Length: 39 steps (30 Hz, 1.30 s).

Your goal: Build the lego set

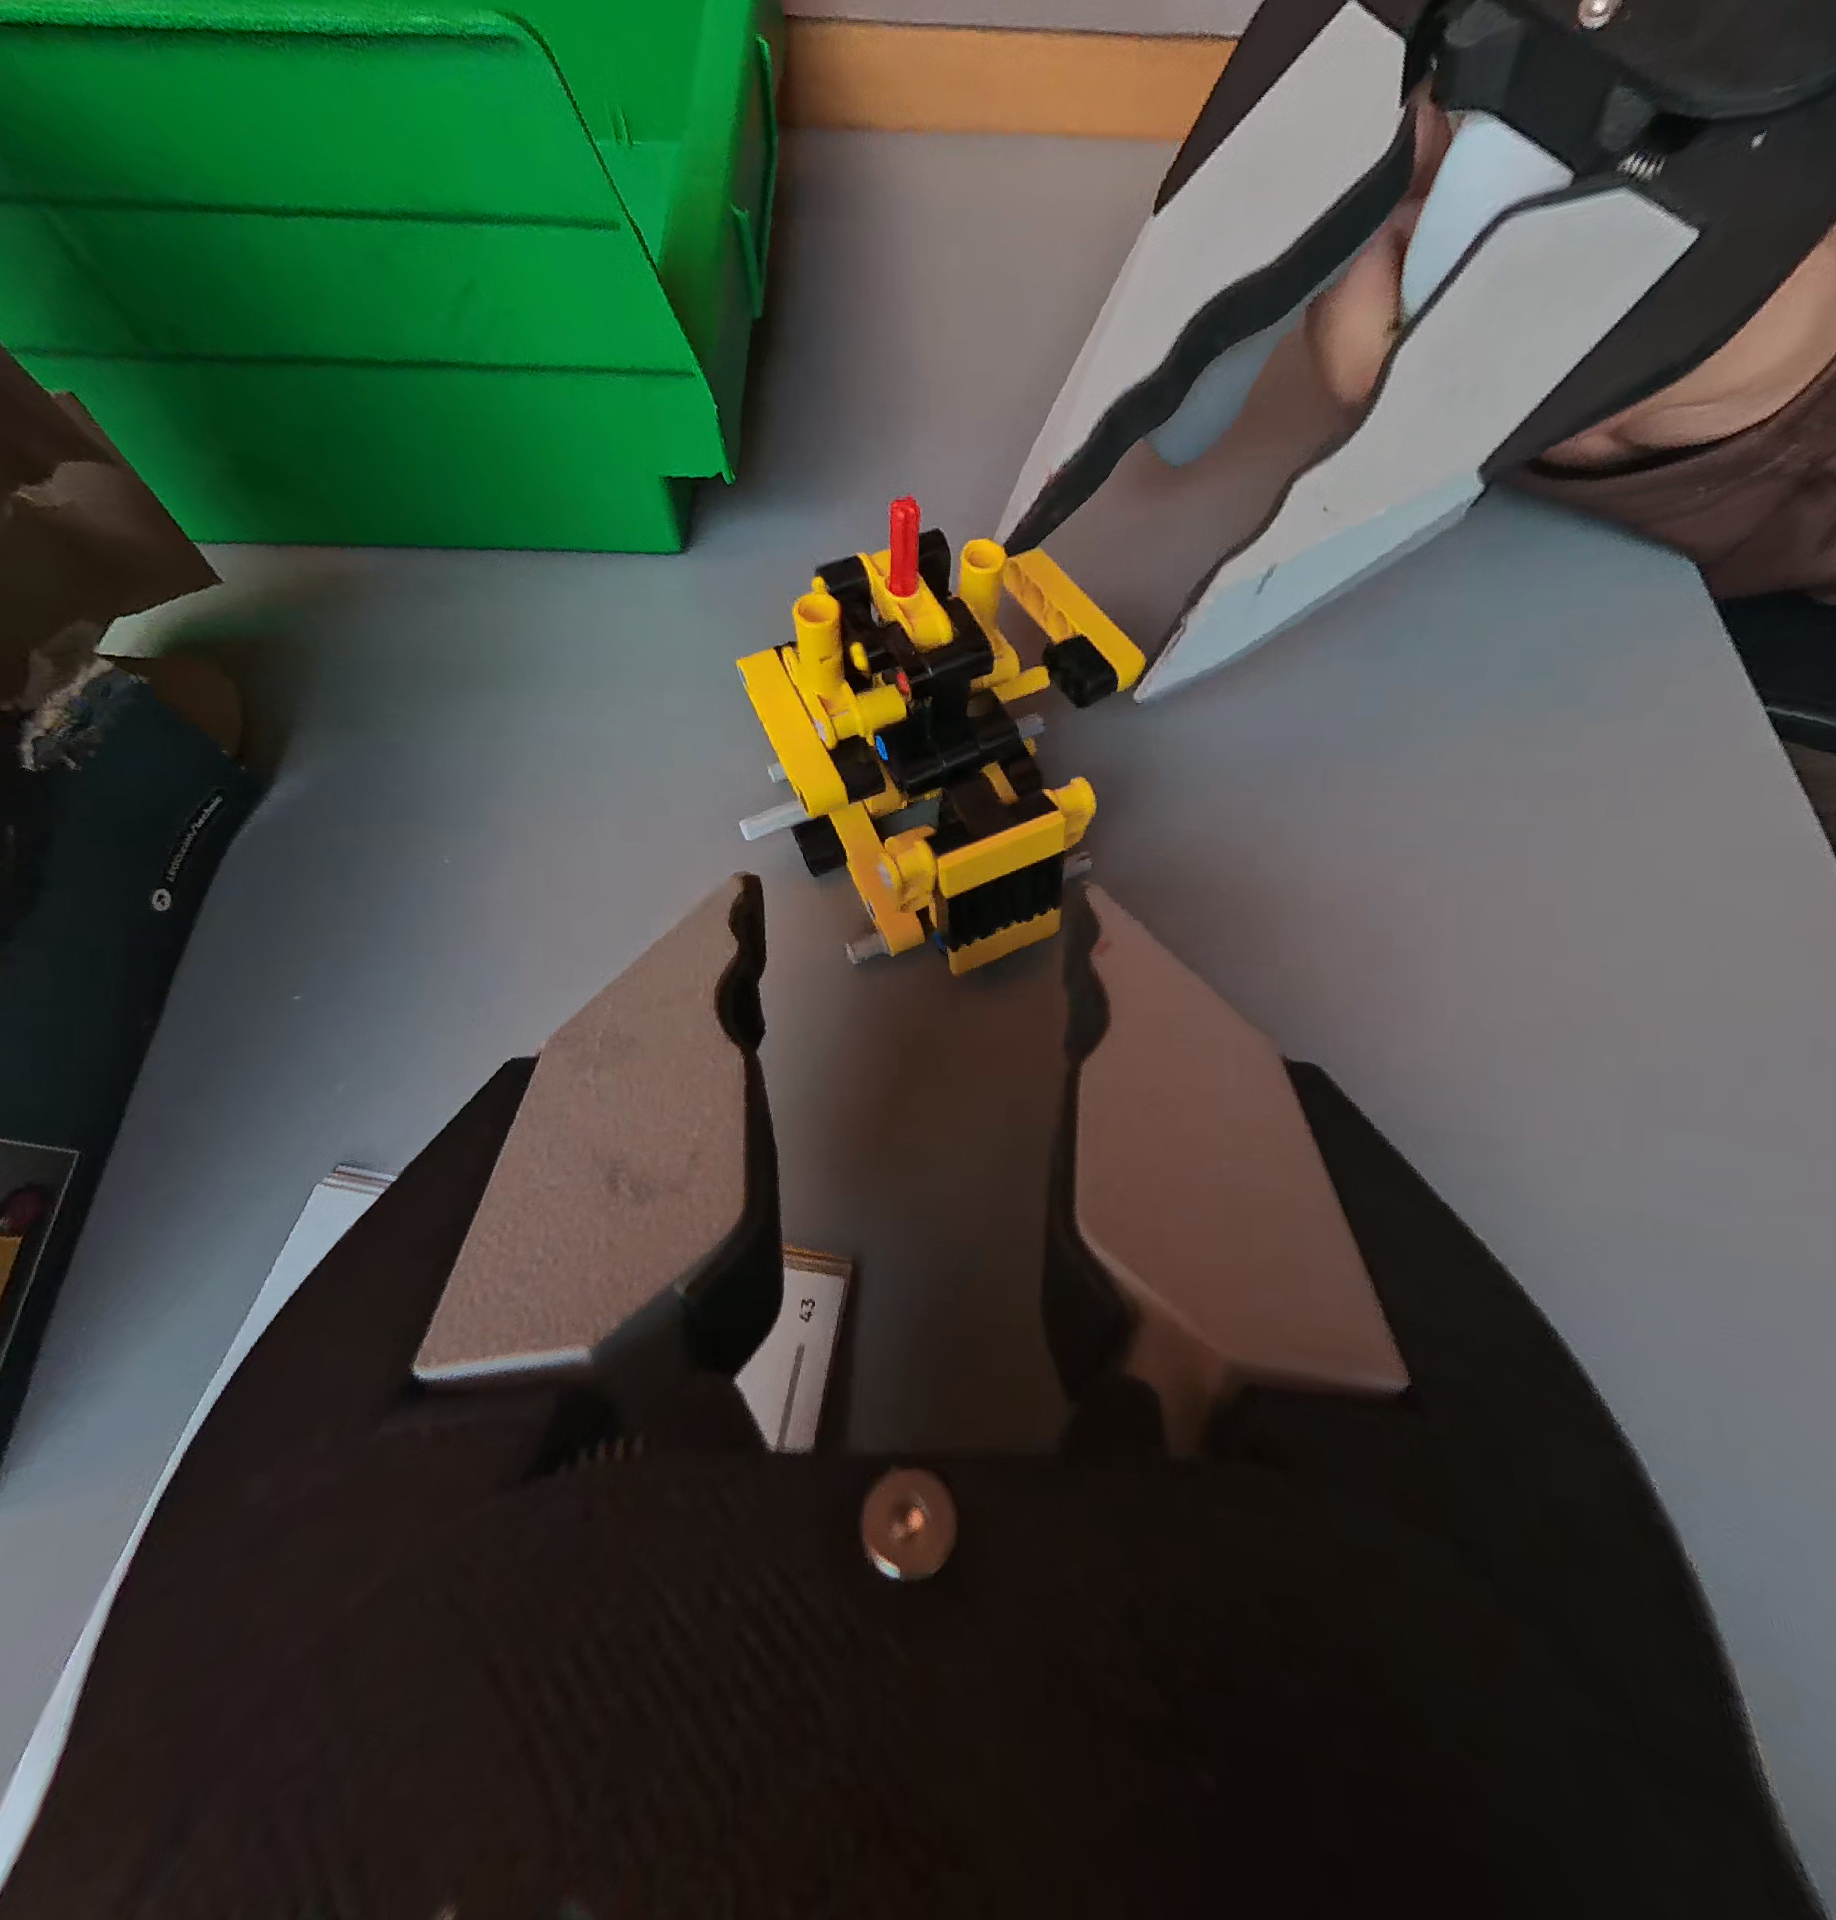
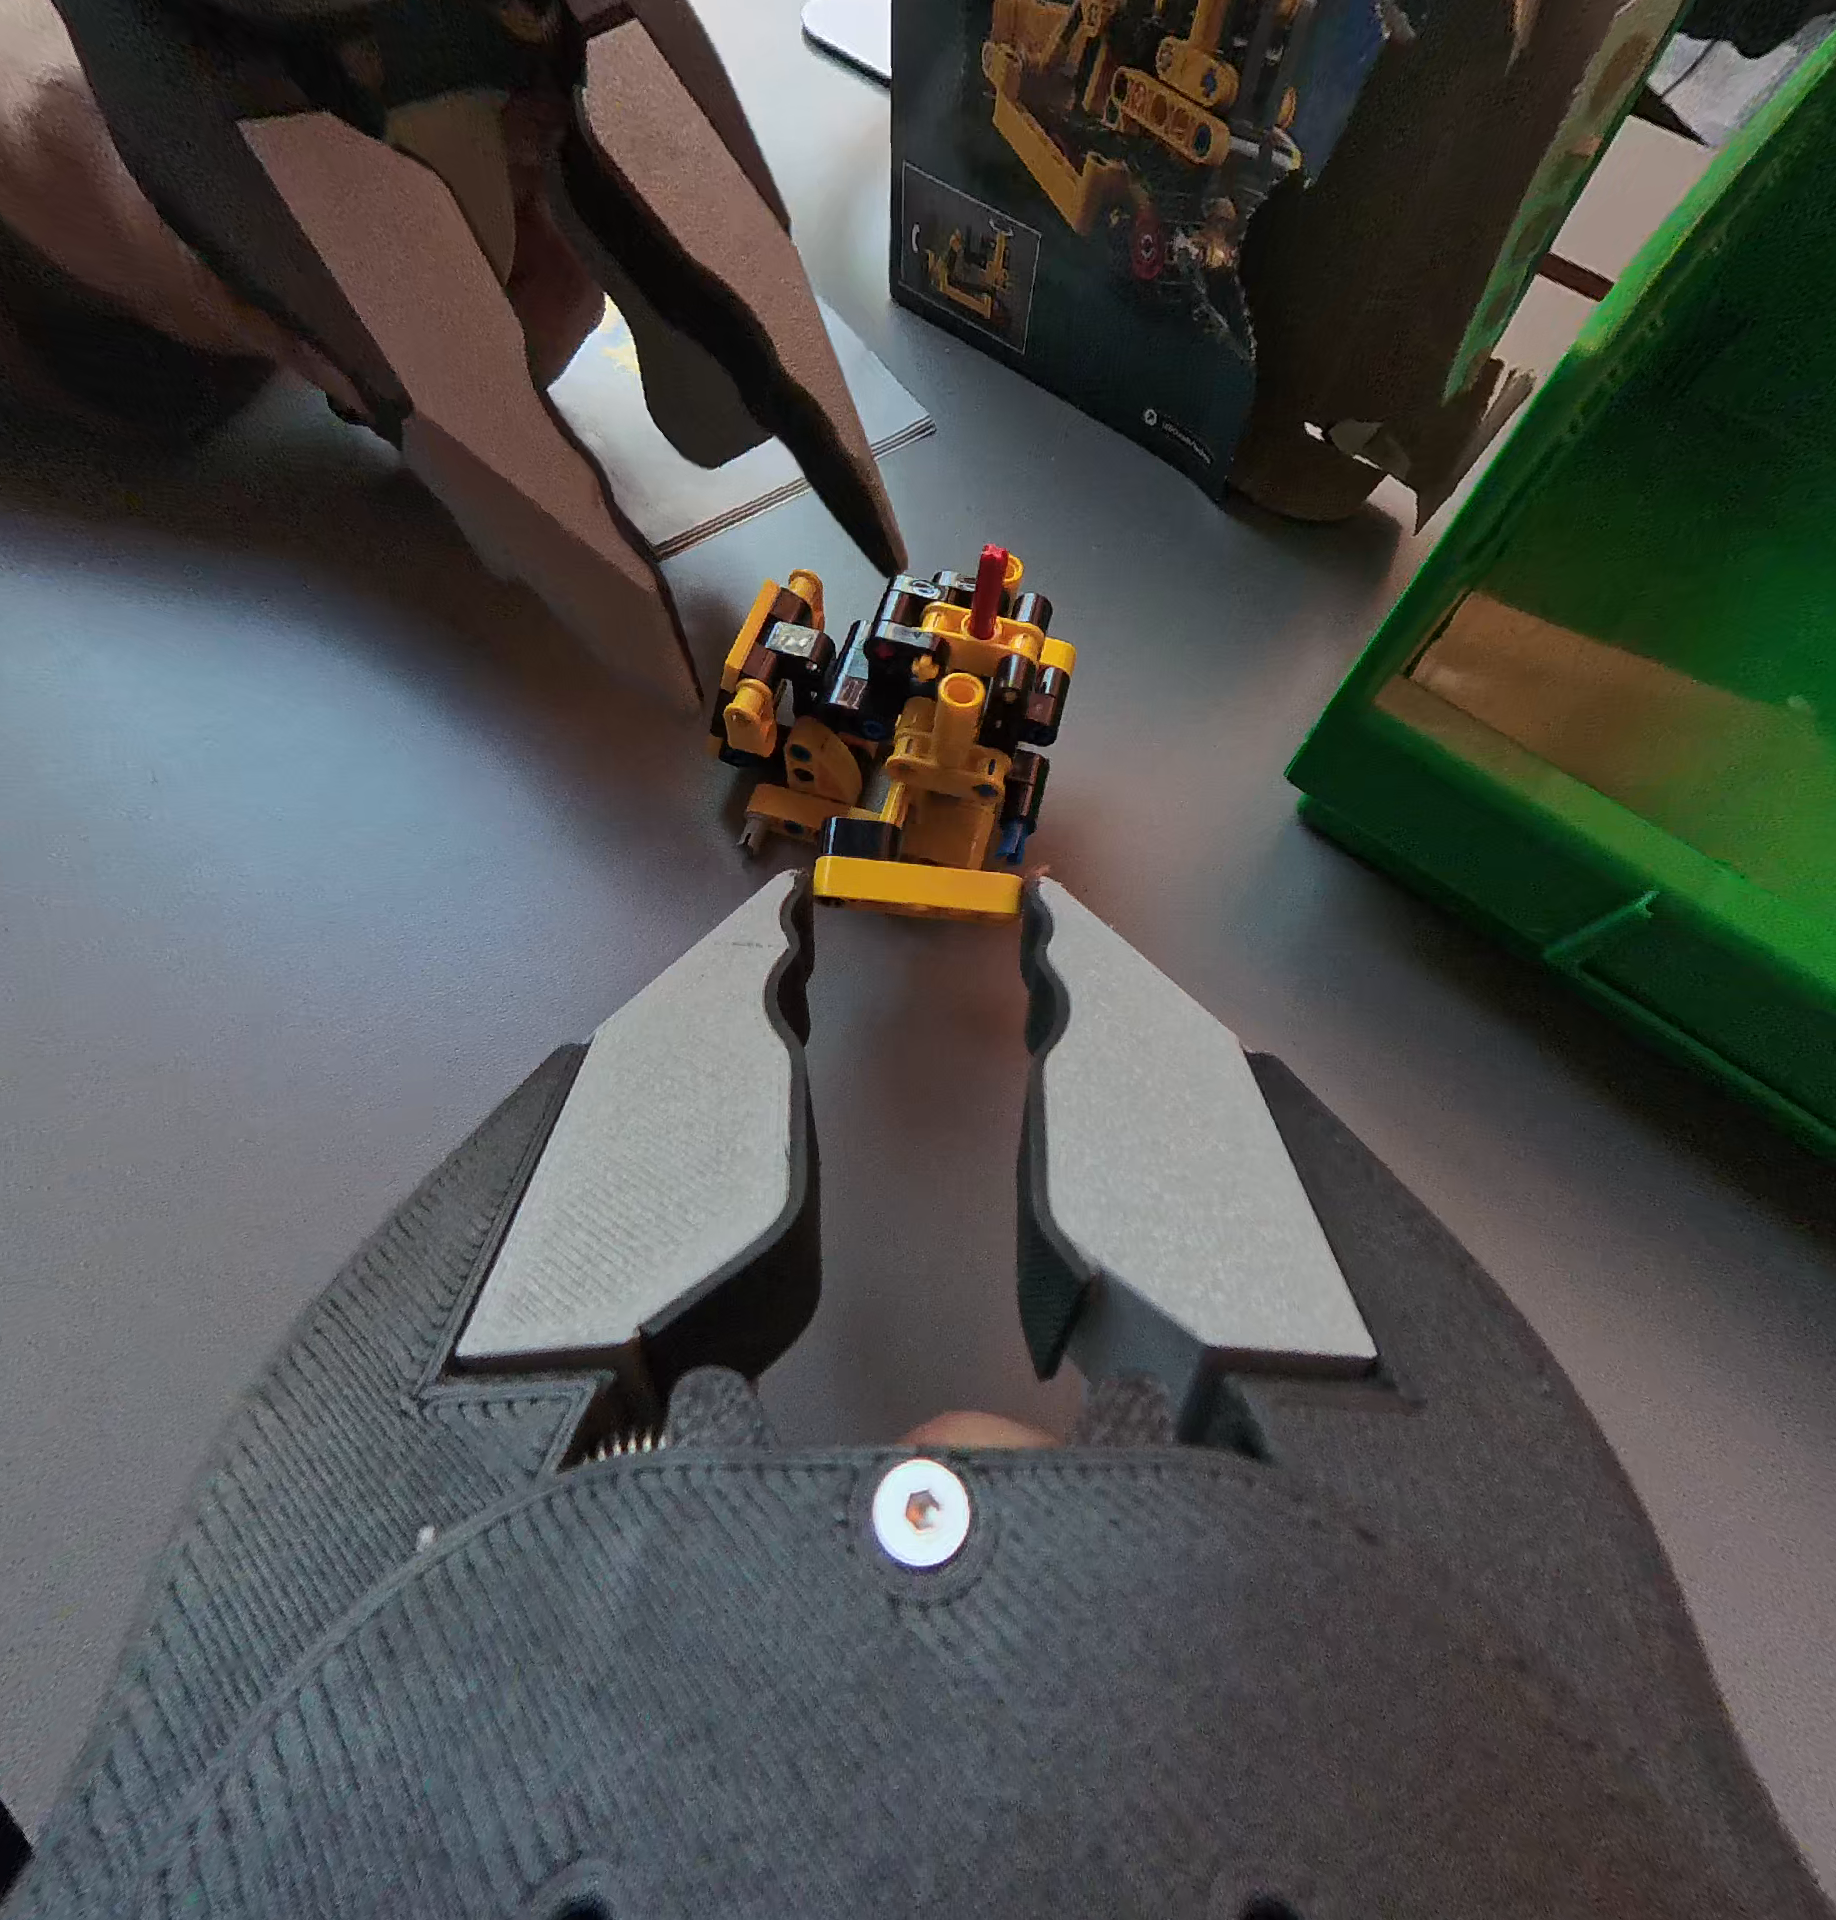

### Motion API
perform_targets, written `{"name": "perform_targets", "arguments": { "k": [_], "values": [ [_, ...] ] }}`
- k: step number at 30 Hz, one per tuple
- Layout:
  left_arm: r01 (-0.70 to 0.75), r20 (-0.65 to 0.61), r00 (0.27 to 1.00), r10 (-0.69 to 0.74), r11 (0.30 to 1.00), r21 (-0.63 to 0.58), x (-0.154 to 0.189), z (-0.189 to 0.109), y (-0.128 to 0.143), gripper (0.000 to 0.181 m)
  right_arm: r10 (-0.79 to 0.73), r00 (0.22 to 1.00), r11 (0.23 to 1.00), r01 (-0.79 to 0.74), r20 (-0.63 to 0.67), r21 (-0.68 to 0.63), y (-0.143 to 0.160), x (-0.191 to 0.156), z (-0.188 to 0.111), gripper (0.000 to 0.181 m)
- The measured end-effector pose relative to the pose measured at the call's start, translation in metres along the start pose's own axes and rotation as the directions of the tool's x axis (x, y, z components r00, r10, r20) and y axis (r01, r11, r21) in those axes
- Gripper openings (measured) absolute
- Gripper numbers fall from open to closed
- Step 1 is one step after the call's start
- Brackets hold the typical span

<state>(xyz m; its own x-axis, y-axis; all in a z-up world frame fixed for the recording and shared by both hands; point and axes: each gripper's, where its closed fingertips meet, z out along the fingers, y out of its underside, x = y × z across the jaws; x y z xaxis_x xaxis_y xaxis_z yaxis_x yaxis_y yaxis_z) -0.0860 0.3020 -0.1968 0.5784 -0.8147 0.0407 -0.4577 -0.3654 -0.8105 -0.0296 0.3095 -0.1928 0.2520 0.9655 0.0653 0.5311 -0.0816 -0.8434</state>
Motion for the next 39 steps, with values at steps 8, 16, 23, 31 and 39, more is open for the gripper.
{"name": "perform_targets", "arguments": {
  "k": [8,16,23,31,39],
  "values": [
    [0.003,-0.045,0.999,-0.002,1.0,0.008,0.003,0.004,-0.004,0.044,-0.004,1.0,1.0,0.004,-0.004,-0.017,0.002,-0.003,0.001,0.037],
    [-0.043,-0.096,0.994,0.045,0.999,0.023,0.011,0.005,-0.009,0.036,-0.001,1.0,1.0,0.001,-0.014,-0.018,-0.001,-0.001,0.006,0.037],
    [-0.099,-0.147,0.984,0.096,0.995,-0.015,0.018,0.011,-0.006,0.035,-0.009,1.0,1.0,0.009,-0.019,-0.027,0.0,0.0,0.007,0.037],
    [-0.082,-0.2,0.975,0.093,0.995,0.063,0.006,-0.012,-0.034,0.036,-0.019,1.0,0.999,0.019,-0.007,-0.027,0.0,0.002,0.007,0.037],
    [-0.06,-0.222,0.973,0.061,0.998,0.01,-0.011,0.008,-0.036,0.046,-0.013,1.0,1.0,0.012,-0.005,-0.017,-0.002,0.005,0.007,0.037]
  ]
}}
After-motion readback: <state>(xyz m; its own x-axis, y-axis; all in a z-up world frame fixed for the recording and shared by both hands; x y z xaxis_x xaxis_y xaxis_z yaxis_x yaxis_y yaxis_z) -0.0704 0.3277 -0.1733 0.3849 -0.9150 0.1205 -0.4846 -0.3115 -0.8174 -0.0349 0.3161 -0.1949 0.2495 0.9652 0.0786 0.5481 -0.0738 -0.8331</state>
